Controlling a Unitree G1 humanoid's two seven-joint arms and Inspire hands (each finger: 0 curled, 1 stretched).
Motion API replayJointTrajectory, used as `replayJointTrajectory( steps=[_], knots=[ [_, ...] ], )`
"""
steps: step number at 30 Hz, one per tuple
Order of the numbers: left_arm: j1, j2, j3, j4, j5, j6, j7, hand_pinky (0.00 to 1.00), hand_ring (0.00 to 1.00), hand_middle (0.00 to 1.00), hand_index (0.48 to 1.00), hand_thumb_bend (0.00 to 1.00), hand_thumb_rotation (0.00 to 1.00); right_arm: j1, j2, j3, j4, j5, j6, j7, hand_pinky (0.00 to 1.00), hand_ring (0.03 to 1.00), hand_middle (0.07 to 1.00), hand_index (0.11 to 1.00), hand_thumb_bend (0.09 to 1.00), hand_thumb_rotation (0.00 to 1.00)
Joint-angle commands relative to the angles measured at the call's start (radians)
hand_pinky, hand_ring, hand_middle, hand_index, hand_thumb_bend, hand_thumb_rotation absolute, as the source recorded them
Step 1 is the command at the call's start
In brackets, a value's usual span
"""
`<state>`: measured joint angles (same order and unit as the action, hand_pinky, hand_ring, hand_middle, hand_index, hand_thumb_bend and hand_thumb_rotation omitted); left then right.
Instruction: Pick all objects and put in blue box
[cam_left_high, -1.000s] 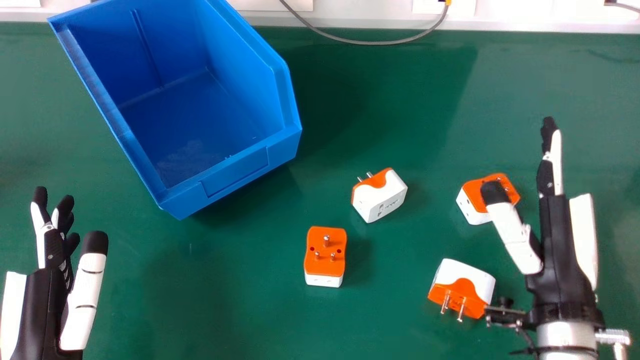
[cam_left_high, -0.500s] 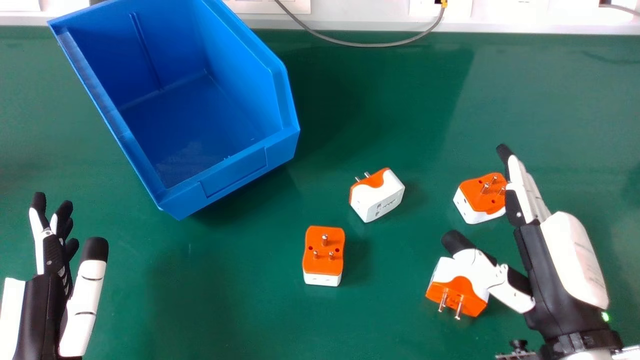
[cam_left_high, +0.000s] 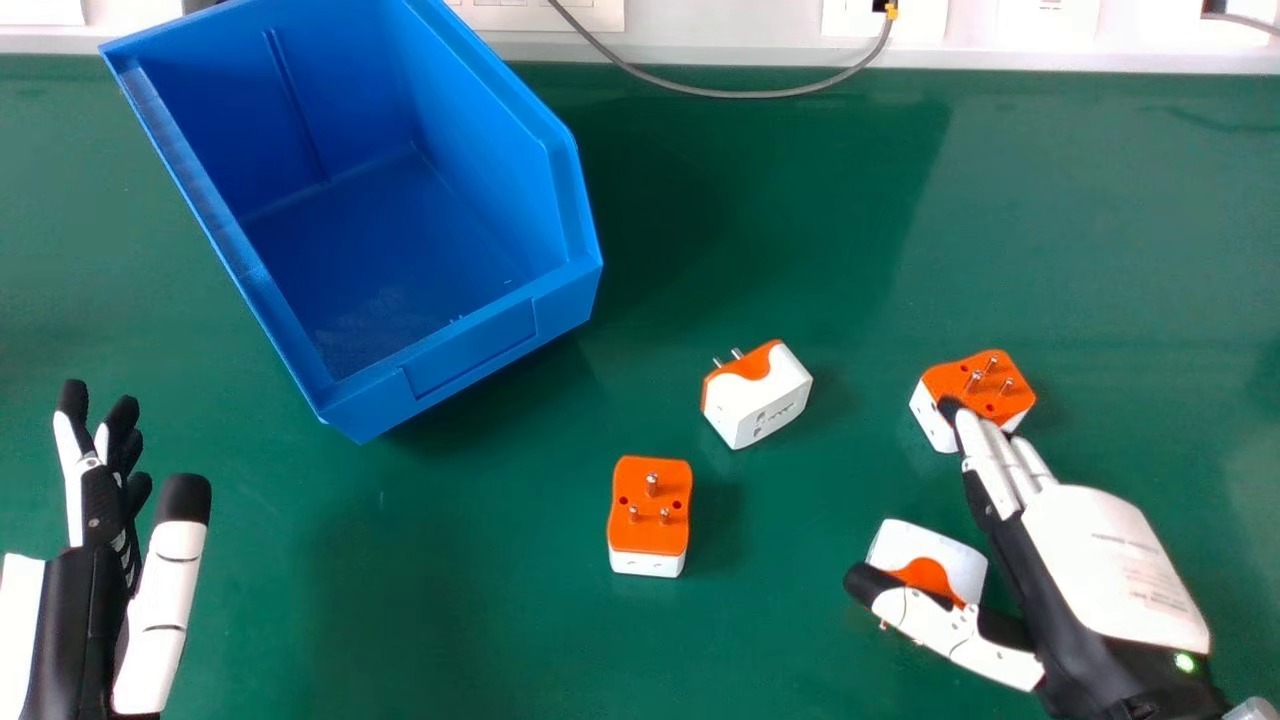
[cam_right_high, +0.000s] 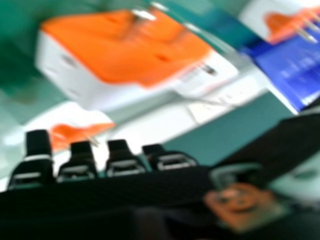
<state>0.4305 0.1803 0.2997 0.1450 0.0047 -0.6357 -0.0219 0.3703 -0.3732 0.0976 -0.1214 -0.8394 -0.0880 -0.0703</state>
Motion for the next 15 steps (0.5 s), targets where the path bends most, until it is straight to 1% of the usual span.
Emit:
replayJointTrajectory(
  steps=[1, 4, 7, 10, 11, 12, 13, 14, 15],
  knots=[
    [0.007, 0.009, 0.009, -0.013, -0.013, -0.001, -0.004, 0.99, 1.00, 1.00, 1.000, 0.70, 0.98, 0.003, -0.020, 0.007, -0.046, -0.024, 0.036, 0.026, 0.87, 0.956, 0.973, 0.996, 0.558, 1.00],
    [0.004, 0.013, 0.011, -0.007, -0.017, 0.000, -0.008, 0.99, 1.00, 1.00, 1.000, 0.71, 0.99, 0.004, -0.030, 0.021, -0.065, -0.040, 0.072, 0.057, 0.88, 0.966, 0.978, 0.999, 0.574, 1.00],
    [0.001, 0.014, 0.012, 0.000, -0.020, -0.001, -0.012, 0.99, 1.00, 1.00, 1.000, 0.71, 0.99, 0.003, -0.042, 0.030, -0.070, -0.046, 0.089, 0.068, 0.91, 0.979, 0.985, 1.000, 0.624, 1.00],
    [0.003, 0.014, 0.014, -0.002, -0.025, -0.001, -0.017, 1.00, 1.00, 1.00, 1.000, 0.71, 0.99, -0.005, -0.050, 0.036, -0.067, -0.043, 0.098, 0.080, 0.91, 0.982, 0.987, 1.000, 0.638, 0.99],
    [0.004, 0.014, 0.015, -0.004, -0.027, -0.001, -0.020, 1.00, 1.00, 1.00, 1.000, 0.71, 0.99, -0.011, -0.053, 0.037, -0.064, -0.038, 0.100, 0.087, 0.92, 0.984, 0.989, 1.000, 0.653, 0.96],
    [0.005, 0.013, 0.015, -0.006, -0.030, -0.001, -0.022, 1.00, 1.00, 1.00, 1.000, 0.71, 0.99, -0.015, -0.053, 0.036, -0.063, -0.030, 0.104, 0.095, 0.94, 0.987, 0.991, 0.999, 0.672, 0.90],
    [0.006, 0.012, 0.015, -0.010, -0.031, 0.000, -0.024, 1.00, 1.00, 1.00, 1.000, 0.71, 0.99, -0.018, -0.053, 0.035, -0.064, -0.022, 0.106, 0.100, 0.95, 0.990, 0.995, 0.997, 0.699, 0.81],
    [0.008, 0.010, 0.015, -0.014, -0.031, 0.002, -0.025, 1.00, 1.00, 1.00, 1.000, 0.70, 1.00, -0.019, -0.051, 0.034, -0.066, -0.014, 0.109, 0.105, 0.96, 0.993, 0.997, 0.997, 0.716, 0.75],
    [0.010, 0.010, 0.015, -0.018, -0.031, 0.004, -0.025, 1.00, 1.00, 1.00, 1.000, 0.70, 1.00, -0.019, -0.049, 0.033, -0.068, -0.010, 0.112, 0.108, 0.97, 0.994, 0.998, 0.997, 0.726, 0.71]
  ],
)
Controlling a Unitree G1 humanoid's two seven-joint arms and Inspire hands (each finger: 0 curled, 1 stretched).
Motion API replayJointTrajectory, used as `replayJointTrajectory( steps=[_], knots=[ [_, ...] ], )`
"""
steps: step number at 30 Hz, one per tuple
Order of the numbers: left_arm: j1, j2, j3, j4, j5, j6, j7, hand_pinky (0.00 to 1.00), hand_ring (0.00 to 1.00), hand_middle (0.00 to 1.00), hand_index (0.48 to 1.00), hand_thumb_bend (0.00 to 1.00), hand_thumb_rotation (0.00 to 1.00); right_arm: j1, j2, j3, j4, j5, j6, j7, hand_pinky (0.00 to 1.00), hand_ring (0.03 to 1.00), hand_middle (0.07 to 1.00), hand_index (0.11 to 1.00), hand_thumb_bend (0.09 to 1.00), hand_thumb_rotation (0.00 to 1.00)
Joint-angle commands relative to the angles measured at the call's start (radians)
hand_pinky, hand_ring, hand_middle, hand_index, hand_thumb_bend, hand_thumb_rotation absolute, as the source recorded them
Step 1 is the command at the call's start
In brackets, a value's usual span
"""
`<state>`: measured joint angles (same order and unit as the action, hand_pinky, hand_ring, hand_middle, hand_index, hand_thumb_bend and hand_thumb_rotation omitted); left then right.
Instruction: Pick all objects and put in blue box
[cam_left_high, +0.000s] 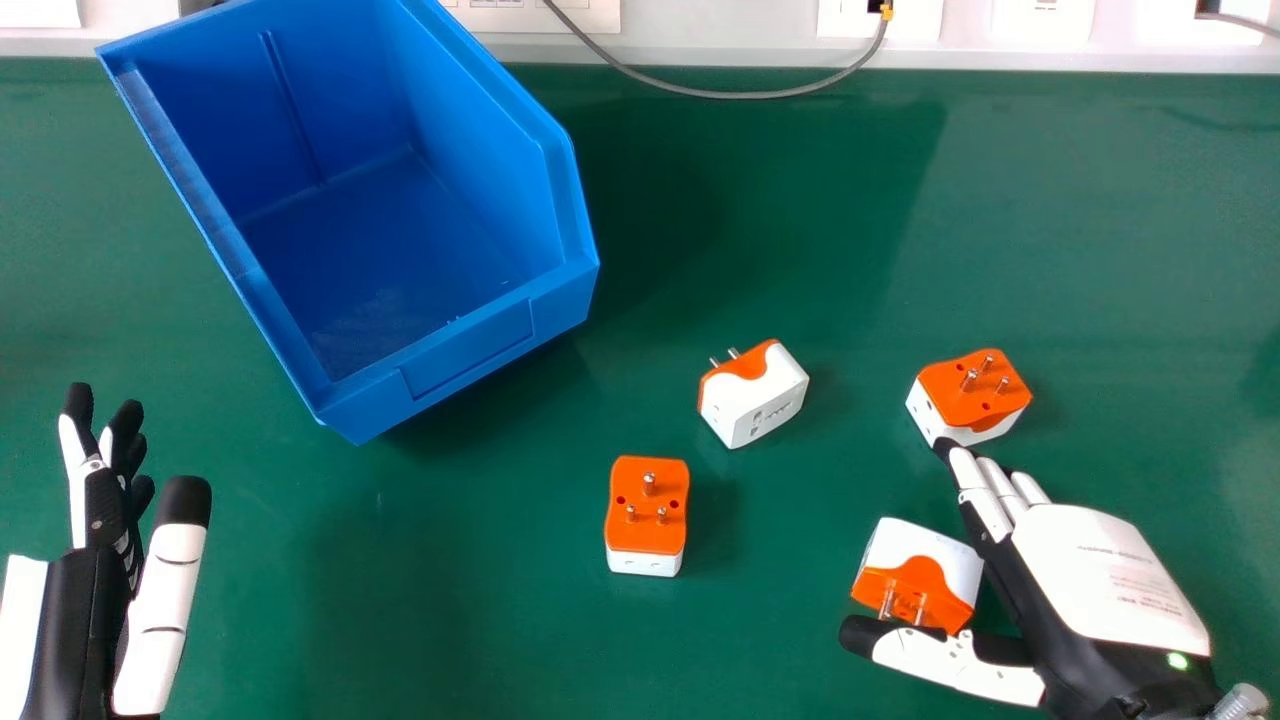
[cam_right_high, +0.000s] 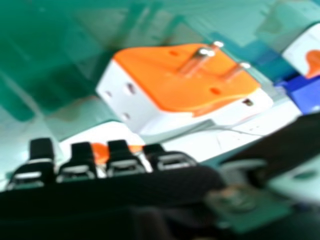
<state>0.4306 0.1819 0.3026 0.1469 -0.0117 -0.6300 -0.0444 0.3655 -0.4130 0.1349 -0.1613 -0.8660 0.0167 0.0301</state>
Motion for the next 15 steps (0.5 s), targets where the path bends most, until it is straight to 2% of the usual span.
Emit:
replayJointTrajectory(
  steps=[1, 7, 12, 15],
  knots=[
    [0.010, 0.007, 0.011, -0.023, -0.013, 0.001, -0.001, 1.00, 1.00, 1.00, 1.000, 0.70, 1.00, -0.015, -0.009, -0.004, -0.029, 0.018, 0.009, 0.008, 0.97, 0.996, 1.000, 0.996, 0.736, 0.67],
    [0.007, 0.007, 0.012, -0.024, -0.011, 0.006, 0.002, 1.00, 1.00, 1.00, 1.000, 0.70, 1.00, -0.022, -0.010, -0.002, -0.046, 0.022, 0.031, 0.032, 0.99, 1.000, 1.000, 0.987, 0.762, 0.60],
    [0.008, 0.007, 0.012, -0.027, -0.011, 0.007, 0.002, 1.00, 1.00, 1.00, 1.000, 0.70, 1.00, -0.033, -0.016, 0.004, -0.057, 0.004, 0.053, 0.055, 0.99, 1.000, 1.000, 0.987, 0.768, 0.58],
    [0.009, 0.007, 0.011, -0.031, -0.010, 0.010, 0.001, 1.00, 1.00, 1.00, 1.000, 0.70, 1.00, -0.041, -0.016, 0.010, -0.050, -0.001, 0.063, 0.059, 0.99, 1.000, 1.000, 0.984, 0.763, 0.50]
  ],
)
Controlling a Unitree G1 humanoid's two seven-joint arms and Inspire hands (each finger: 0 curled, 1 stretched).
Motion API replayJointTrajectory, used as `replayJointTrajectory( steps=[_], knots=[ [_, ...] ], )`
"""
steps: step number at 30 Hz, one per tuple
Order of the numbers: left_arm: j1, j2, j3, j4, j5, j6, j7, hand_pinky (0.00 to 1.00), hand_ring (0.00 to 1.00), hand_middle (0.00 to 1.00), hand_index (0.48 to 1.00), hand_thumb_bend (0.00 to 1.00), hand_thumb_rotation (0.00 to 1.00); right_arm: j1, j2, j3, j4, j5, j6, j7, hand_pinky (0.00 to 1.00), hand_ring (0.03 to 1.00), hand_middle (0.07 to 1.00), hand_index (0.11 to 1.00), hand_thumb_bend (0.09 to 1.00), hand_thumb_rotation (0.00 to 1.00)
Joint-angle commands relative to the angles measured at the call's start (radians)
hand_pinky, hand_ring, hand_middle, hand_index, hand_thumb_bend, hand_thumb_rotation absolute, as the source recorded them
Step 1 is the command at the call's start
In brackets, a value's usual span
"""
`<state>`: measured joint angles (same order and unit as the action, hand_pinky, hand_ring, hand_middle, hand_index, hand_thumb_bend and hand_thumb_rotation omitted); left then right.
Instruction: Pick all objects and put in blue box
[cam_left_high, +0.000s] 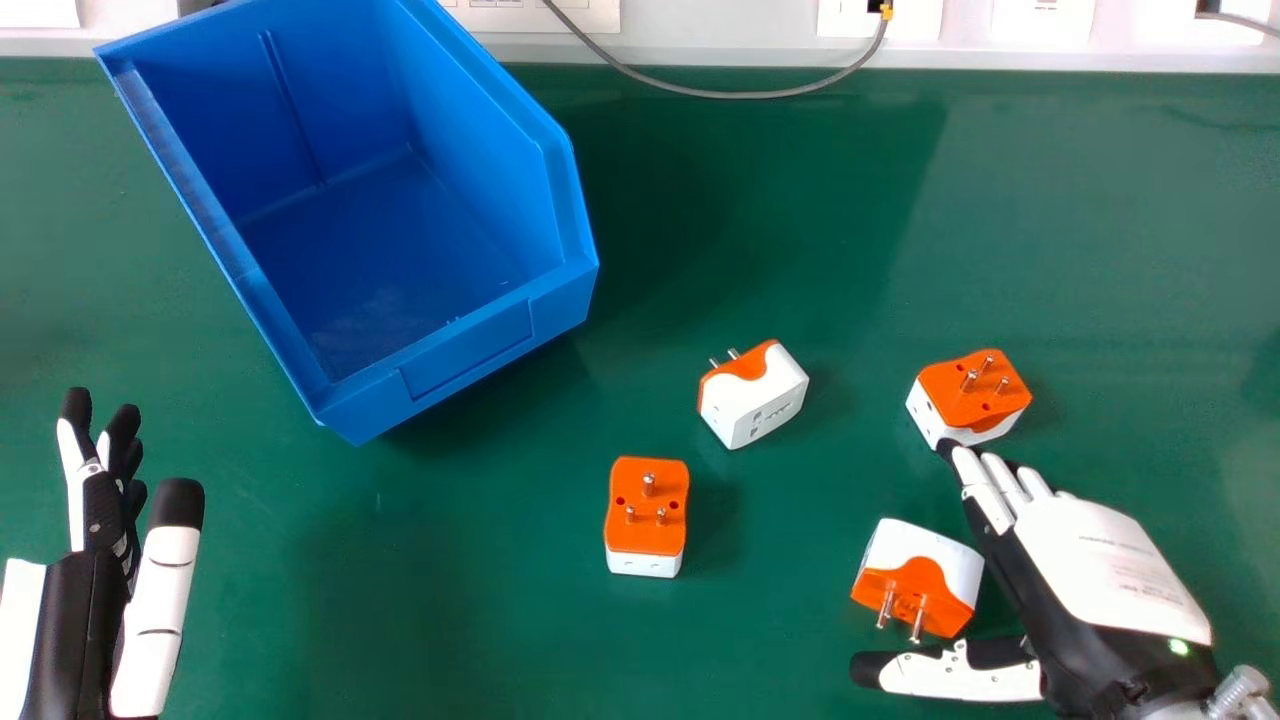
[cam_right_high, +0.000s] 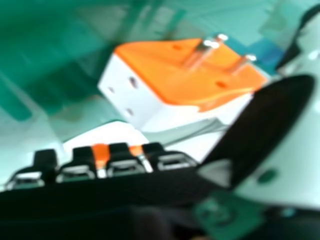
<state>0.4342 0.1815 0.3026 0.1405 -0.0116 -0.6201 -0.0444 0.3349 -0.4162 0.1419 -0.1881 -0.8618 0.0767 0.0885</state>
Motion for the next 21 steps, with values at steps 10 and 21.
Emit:
replayJointTrajectory(
  steps=[10, 21],
  knots=[
    [0.005, 0.004, 0.009, -0.028, -0.012, 0.001, 0.001, 1.00, 1.00, 1.00, 1.000, 0.70, 1.00, -0.046, -0.010, 0.035, -0.008, -0.031, 0.049, 0.006, 1.00, 1.000, 1.000, 0.983, 0.744, 0.38],
    [0.014, -0.002, 0.006, -0.035, -0.024, -0.003, -0.009, 1.00, 1.00, 1.00, 1.000, 0.71, 1.00, -0.063, -0.029, 0.069, -0.013, -0.041, 0.105, 0.060, 1.00, 1.000, 1.000, 0.983, 0.720, 0.29]
  ],
)
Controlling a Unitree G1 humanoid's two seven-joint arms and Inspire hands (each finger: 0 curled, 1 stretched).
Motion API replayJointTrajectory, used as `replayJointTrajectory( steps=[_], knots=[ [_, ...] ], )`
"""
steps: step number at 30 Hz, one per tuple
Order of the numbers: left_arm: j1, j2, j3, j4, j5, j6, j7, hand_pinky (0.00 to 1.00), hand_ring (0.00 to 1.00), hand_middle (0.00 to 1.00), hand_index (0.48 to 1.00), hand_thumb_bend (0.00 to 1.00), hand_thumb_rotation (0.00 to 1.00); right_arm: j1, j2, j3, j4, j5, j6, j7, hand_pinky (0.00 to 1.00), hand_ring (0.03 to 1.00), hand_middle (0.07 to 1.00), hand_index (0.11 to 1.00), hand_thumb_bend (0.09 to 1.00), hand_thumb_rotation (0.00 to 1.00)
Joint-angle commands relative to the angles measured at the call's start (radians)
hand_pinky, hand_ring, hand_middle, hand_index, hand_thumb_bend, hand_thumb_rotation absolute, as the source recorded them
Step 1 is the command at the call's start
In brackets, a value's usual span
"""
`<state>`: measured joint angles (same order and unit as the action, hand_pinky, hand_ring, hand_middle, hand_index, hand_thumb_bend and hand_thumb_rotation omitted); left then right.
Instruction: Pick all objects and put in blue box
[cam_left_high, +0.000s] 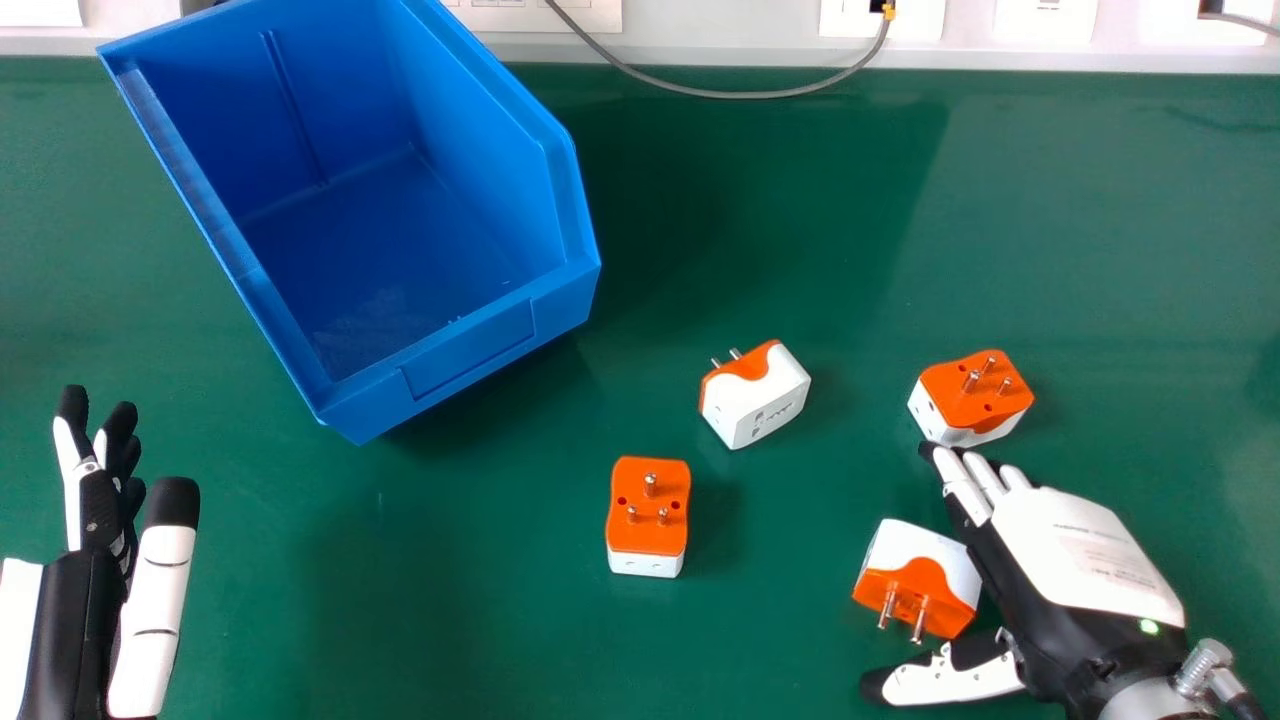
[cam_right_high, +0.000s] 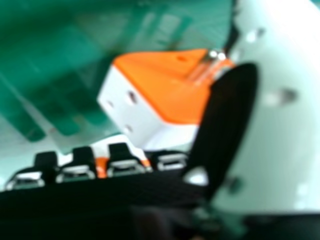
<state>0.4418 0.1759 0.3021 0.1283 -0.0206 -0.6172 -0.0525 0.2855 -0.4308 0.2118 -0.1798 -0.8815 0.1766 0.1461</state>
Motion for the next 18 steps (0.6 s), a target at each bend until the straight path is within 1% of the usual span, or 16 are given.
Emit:
replayJointTrajectory(
  steps=[1, 6, 11, 14, 16, 18],
  knots=[
    [0.010, 0.002, 0.006, -0.028, -0.013, -0.005, 0.000, 1.00, 1.00, 1.00, 1.000, 0.71, 1.00, -0.016, -0.017, 0.002, -0.017, -0.023, 0.007, 0.001, 1.00, 1.000, 1.000, 0.983, 0.720, 0.29],
    [0.022, -0.002, 0.005, -0.047, -0.008, -0.001, 0.001, 1.00, 1.00, 1.00, 1.000, 0.72, 1.00, -0.018, -0.027, 0.019, -0.016, -0.038, 0.017, -0.002, 1.00, 1.000, 1.000, 0.982, 0.706, 0.30],
    [0.028, -0.002, 0.005, -0.054, -0.014, 0.002, -0.003, 1.00, 1.00, 1.00, 1.000, 0.71, 1.00, -0.022, -0.029, 0.024, -0.008, -0.039, 0.022, 0.004, 1.00, 1.000, 1.000, 0.984, 0.686, 0.32],
    [0.035, -0.004, 0.005, -0.066, -0.012, 0.006, -0.002, 1.00, 1.00, 1.00, 1.000, 0.71, 1.00, -0.028, -0.025, 0.030, 0.002, -0.039, 0.029, 0.004, 1.00, 1.000, 1.000, 0.982, 0.668, 0.32],
    [0.037, -0.003, 0.005, -0.068, -0.011, 0.007, -0.002, 1.00, 1.00, 1.00, 1.000, 0.71, 1.00, -0.032, -0.024, 0.032, 0.005, -0.033, 0.030, 0.002, 1.00, 1.000, 1.000, 0.981, 0.663, 0.32],
    [0.039, -0.002, 0.006, -0.067, -0.013, 0.008, -0.004, 1.00, 1.00, 1.00, 1.000, 0.71, 1.00, -0.033, -0.021, 0.033, 0.008, -0.029, 0.034, -0.002, 1.00, 1.000, 1.000, 0.981, 0.662, 0.32]
  ],
)
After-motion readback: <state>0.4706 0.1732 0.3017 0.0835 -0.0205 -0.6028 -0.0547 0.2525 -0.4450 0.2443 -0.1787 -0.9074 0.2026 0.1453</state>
